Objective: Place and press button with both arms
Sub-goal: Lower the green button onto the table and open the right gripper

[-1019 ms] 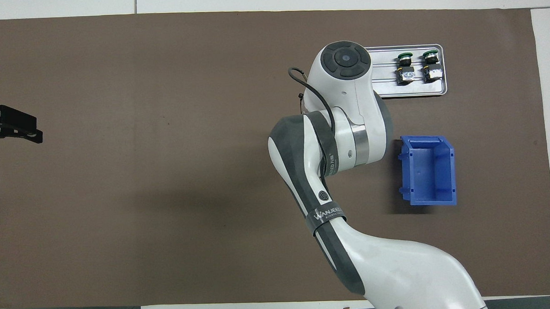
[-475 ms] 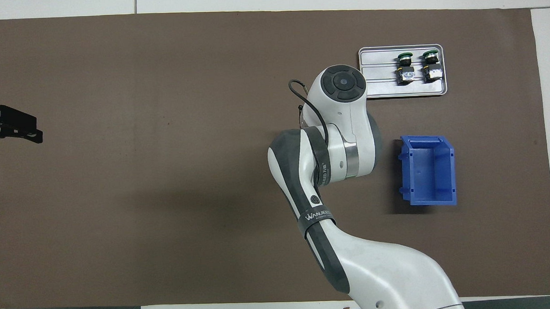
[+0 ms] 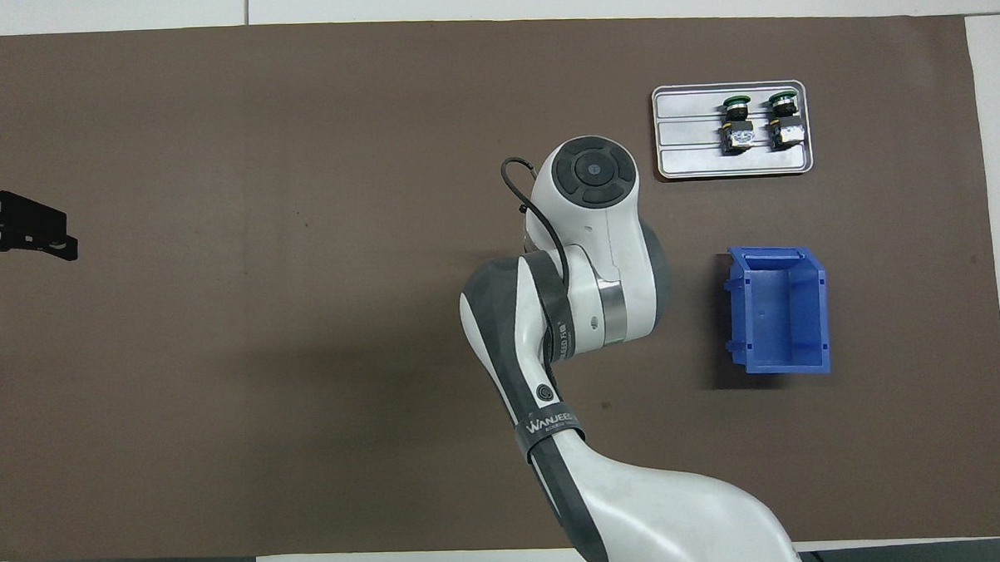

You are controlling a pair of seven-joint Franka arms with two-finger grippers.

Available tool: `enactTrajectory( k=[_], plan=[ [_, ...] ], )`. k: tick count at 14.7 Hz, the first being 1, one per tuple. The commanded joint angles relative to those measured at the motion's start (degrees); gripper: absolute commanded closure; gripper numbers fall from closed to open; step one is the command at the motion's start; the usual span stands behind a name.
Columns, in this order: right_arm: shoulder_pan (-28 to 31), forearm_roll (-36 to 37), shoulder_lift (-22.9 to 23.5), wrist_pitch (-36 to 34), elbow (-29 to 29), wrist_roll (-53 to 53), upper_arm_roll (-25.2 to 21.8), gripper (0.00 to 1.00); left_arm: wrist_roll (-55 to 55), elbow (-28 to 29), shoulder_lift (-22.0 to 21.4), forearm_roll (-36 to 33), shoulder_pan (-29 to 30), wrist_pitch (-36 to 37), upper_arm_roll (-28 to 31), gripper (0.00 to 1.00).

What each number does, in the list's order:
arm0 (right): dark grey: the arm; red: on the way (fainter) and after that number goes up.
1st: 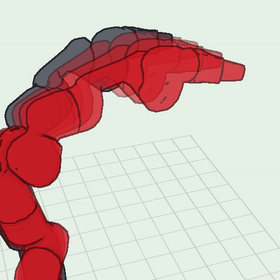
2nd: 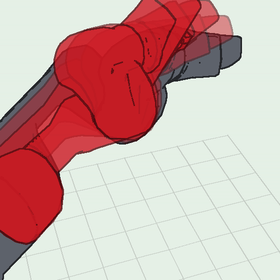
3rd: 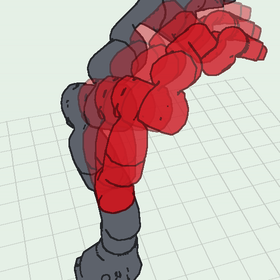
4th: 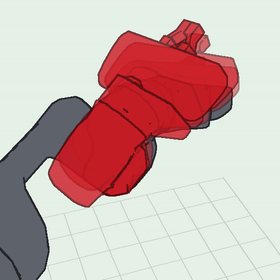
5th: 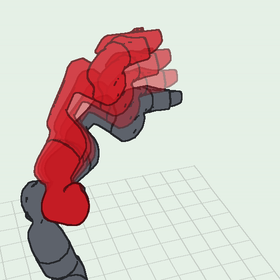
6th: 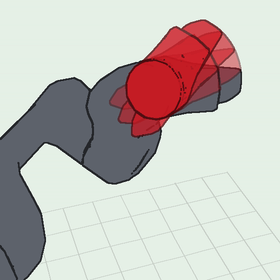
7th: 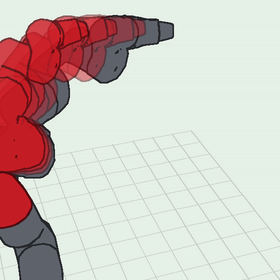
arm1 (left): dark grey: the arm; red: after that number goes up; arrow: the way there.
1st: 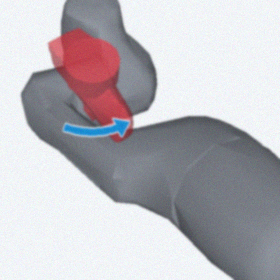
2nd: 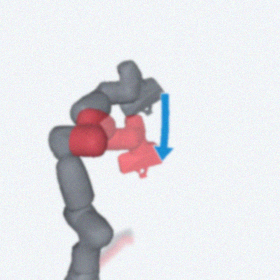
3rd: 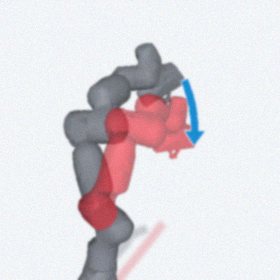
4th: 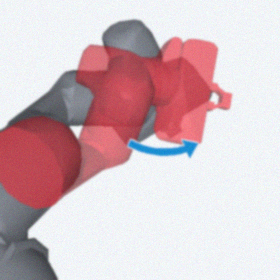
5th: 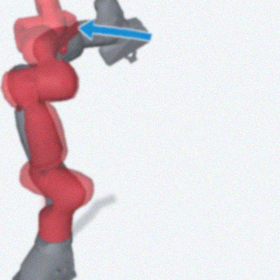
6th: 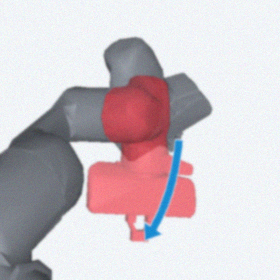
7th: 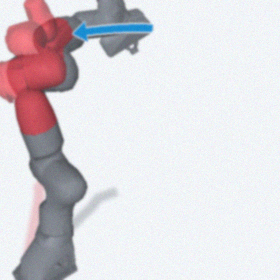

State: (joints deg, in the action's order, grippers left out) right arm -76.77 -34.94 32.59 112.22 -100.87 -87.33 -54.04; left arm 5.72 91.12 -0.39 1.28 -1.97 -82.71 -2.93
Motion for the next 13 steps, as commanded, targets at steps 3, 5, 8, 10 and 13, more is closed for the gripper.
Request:
enactTrajectory(
  k=[3, 5, 8, 10, 13],
  plan=[
    [-2.2, -2.6, 1.4, 0.5, -0.7, -0.8, -2.4, 0.94, 0.2, 1.3, -1.1, 0.5, 0.0, -0.1, 0.2, 0.00],
    [-2.2, -3.6, 1.4, 0.5, -0.7, -0.8, -2.5, 0.94, 0.1, 1.8, -1.1, 0.5, 0.0, -1.0, 0.1, 0.00],
    [-2.2, -3.8, 1.5, 1.2, -0.9, -0.6, -2.4, 0.93, -0.4, 2.0, -1.2, 0.5, -0.3, -1.9, 0.1, 0.00],
    [-2.2, -3.8, 1.5, 1.7, -1.6, -0.6, -2.4, 0.90, -0.4, 1.8, -1.1, 0.5, -0.4, -2.0, 0.1, 0.00],
    [-2.8, -3.8, 1.5, 1.8, -1.7, -0.5, -2.4, 0.78, -0.1, 1.8, -1.1, 0.5, -0.4, -2.1, 0.1, 0.00]
  ],
)
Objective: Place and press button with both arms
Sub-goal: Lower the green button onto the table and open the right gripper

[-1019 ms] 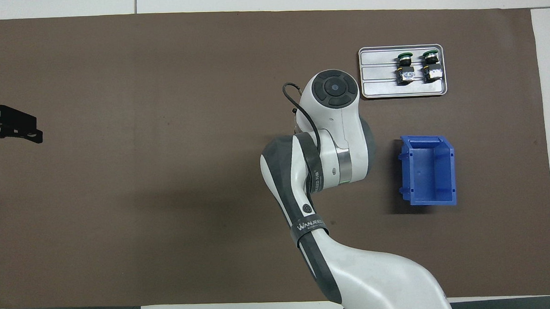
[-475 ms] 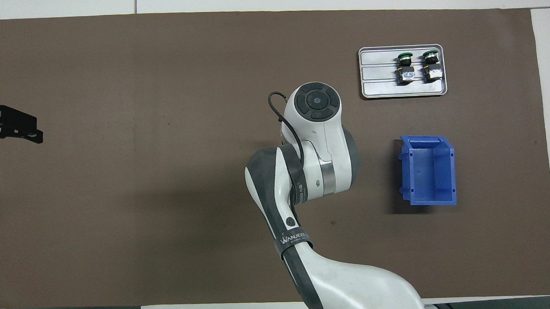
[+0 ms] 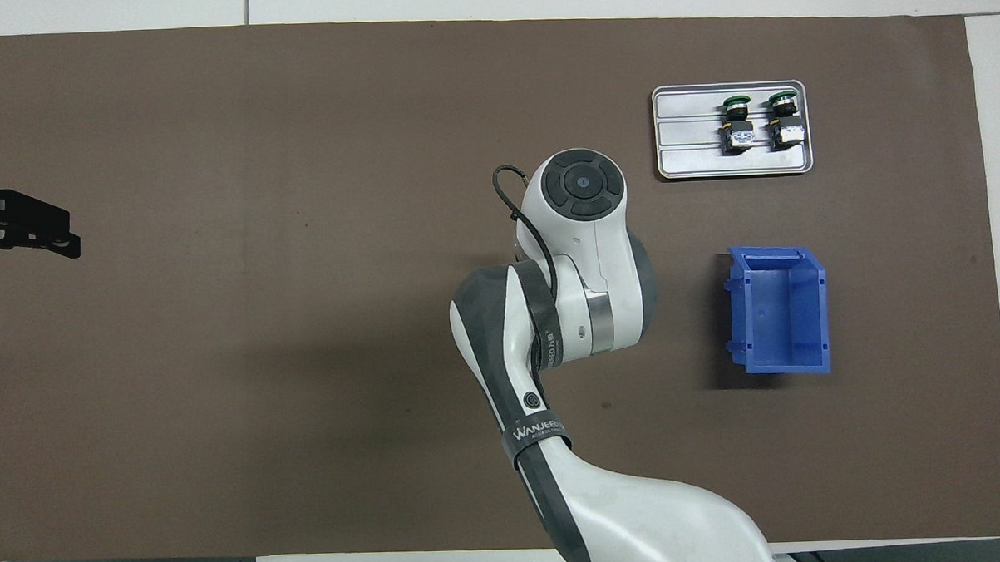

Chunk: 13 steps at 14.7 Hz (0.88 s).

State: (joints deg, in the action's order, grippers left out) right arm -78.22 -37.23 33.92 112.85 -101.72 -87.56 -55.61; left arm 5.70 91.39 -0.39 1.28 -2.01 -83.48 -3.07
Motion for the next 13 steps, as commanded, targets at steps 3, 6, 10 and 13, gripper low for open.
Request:
enactTrajectory(
  k=[3, 6, 10, 13],
  plan=[
    [-1.5, -1.5, 0.2, 1.1, -1.0, -0.2, -0.9, 0.69, -0.1, 1.4, -1.0, 0.6, -0.2, -1.3, 0.3, 0.00],
    [-1.5, -1.5, 0.2, 1.1, -1.3, -0.2, -0.9, 0.54, -0.1, 1.4, -1.0, 0.6, 0.0, -1.6, 0.3, 0.00],
    [-1.6, -1.5, 0.2, 1.1, -1.3, -0.2, -1.1, 0.24, -0.1, 1.5, -1.0, 0.7, 0.0, -1.6, 0.3, 0.00],
    [-1.5, -0.5, 0.2, 0.4, -0.9, 0.3, -1.4, 0.19, 1.3, 1.7, -1.1, 0.7, 0.0, -2.0, 0.3, 0.00]
  ],
)
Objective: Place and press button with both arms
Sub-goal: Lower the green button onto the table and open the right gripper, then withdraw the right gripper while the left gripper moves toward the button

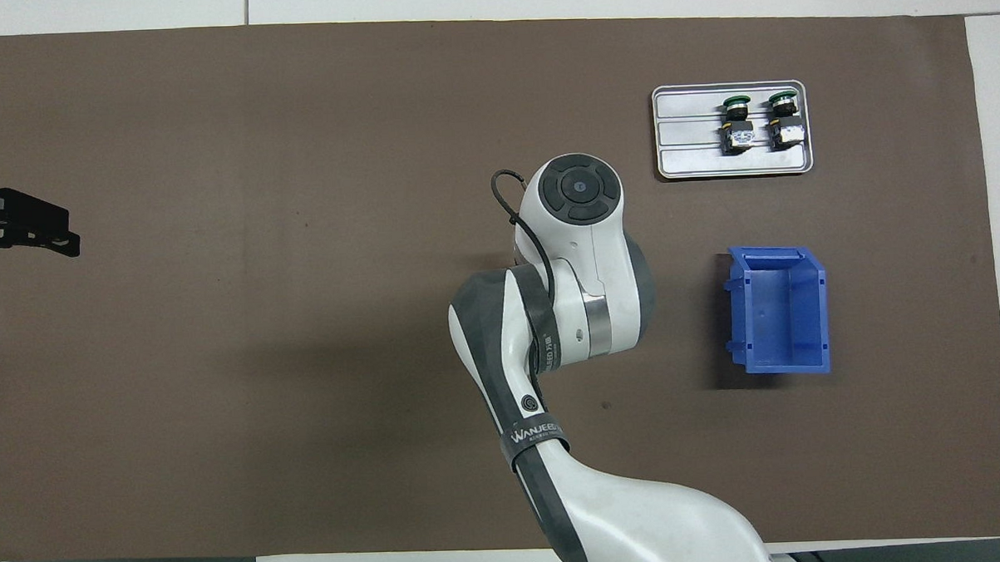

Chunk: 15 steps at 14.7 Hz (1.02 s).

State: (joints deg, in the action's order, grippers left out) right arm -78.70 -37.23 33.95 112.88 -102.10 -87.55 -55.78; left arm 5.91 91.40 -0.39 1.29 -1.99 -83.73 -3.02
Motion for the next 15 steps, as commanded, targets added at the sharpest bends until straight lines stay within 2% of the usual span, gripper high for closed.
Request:
enactTrajectory(
  k=[1, 3, 5, 6, 10, 12, 15],
  plan=[
    [-0.9, 0.7, 0.2, 0.1, -0.3, 2.5, -1.3, 0.18, 3.6, 1.8, -1.1, 0.6, -0.3, -2.5, 0.2, 0.00],
    [-0.4, 5.8, 0.0, -0.4, -0.2, 13.5, -2.0, 0.16, 12.3, 1.8, -0.9, 0.6, -0.8, -4.6, 0.1, 0.00],
    [0.7, 6.1, -1.2, -0.6, 0.0, 27.0, -5.9, 0.10, 20.0, 1.9, -1.0, 0.8, -1.6, -4.8, -0.3, 0.00],
    [2.0, 6.2, -3.6, -0.8, 0.0, 34.0, -7.0, 0.09, 24.7, 1.9, -1.0, 0.8, -3.4, -4.9, -0.3, 0.00],
    [7.1, 7.3, -8.8, -8.0, 3.2, 53.9, -12.0, 0.09, 61.0, 2.1, -0.4, 1.3, -8.9, -9.8, -0.2, 0.00],
    [11.3, 10.2, -11.0, -11.0, 5.8, 61.0, -12.0, 0.09, 74.5, 1.3, 1.6, 1.2, -13.8, -10.9, -0.1, 0.00],
    [17.3, 11.4, -15.2, -13.9, 7.4, 70.0, -10.6, 0.09, 95.1, -1.6, 8.0, 1.1, -22.0, -13.3, -0.1, 0.00]
  ],
)
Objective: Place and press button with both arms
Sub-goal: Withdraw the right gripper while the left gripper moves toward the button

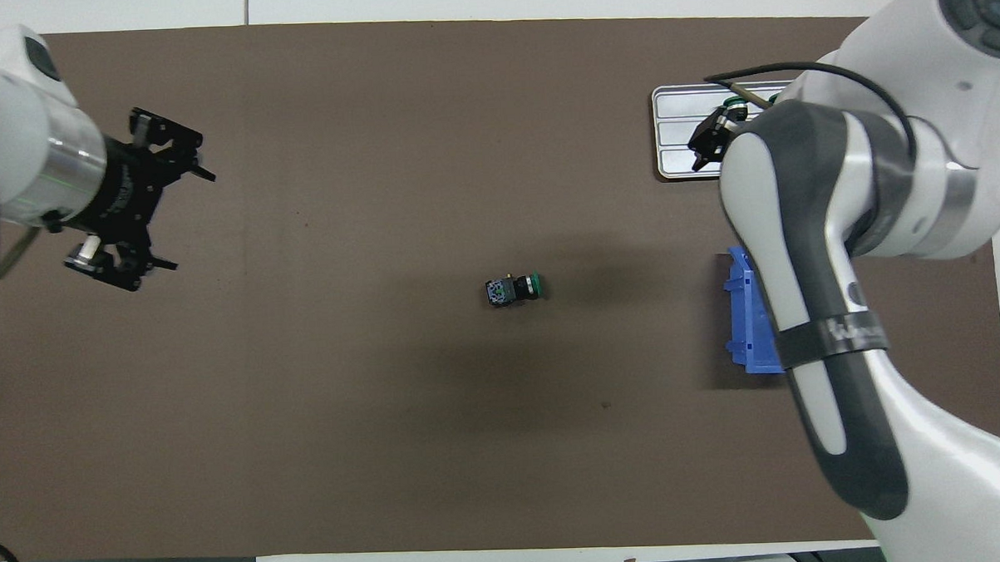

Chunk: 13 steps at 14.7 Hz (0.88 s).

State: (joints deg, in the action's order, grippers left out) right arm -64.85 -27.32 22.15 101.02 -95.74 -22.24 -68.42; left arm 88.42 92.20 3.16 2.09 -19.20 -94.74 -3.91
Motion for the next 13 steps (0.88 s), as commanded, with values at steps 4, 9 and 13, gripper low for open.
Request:
enactTrajectory(
  k=[4, 9, 13],
  plan=[
    [15.2, 16.0, -13.1, -6.6, 3.6, 12.0, 12.7, 0.06, 36.8, -4.7, 13.3, 0.4, -13.7, -11.6, 0.7, 0.01],
    [44.4, 30.5, -23.9, -12.8, 3.9, 14.6, 45.7, 0.06, 49.9, -8.5, 23.6, -0.5, -21.4, -14.8, 0.9, 0.02],
    [52.9, 29.8, -26.1, -14.4, 3.9, 14.2, 55.6, 0.06, 54.0, -8.1, 27.5, -1.5, -23.9, -19.5, 0.8, 0.02]
  ],
)
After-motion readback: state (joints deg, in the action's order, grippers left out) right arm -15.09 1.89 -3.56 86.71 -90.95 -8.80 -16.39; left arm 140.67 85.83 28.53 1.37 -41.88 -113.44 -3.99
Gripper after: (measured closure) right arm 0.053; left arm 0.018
